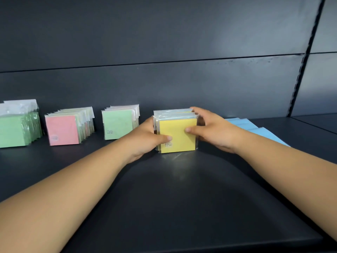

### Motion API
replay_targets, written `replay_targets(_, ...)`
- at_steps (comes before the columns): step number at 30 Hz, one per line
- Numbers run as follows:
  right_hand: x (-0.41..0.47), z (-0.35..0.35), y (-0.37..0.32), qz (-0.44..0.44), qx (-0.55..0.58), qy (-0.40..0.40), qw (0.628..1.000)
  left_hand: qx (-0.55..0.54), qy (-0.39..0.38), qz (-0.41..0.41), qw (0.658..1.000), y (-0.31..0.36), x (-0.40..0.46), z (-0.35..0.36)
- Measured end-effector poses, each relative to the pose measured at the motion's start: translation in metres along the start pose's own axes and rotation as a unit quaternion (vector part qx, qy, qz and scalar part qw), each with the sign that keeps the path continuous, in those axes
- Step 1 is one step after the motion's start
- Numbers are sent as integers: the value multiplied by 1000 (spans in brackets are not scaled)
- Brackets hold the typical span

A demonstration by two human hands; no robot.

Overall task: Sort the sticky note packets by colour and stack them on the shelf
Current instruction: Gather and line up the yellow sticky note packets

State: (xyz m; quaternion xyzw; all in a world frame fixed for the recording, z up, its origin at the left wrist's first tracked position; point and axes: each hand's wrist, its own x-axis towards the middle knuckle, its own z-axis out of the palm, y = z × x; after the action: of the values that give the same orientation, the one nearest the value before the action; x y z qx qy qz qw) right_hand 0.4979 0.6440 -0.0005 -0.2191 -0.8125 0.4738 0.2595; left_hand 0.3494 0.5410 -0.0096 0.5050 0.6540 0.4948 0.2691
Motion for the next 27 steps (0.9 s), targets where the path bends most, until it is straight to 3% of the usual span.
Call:
replay_targets(3, -1, -2, 0, -2, 1, -12, 1000, 27, 2, 3, 1000, -1, -1, 1)
replay_targets(8, -1, -2, 7, 52, -116, -52, 991, 104, -18, -33, 994, -3, -1, 2)
replay_targets(17, 56, 5, 15, 132, -39, 38, 990, 98, 136, -104, 980, -14, 50, 9)
replay_targets(24, 82, 4, 29, 146, 1, 94, 985, 104, 159, -119, 975, -20, 80, 10)
replay_targets(27, 82, 5, 32, 129, -45, 94, 986, 109, 155, -113, 975, -22, 82, 9)
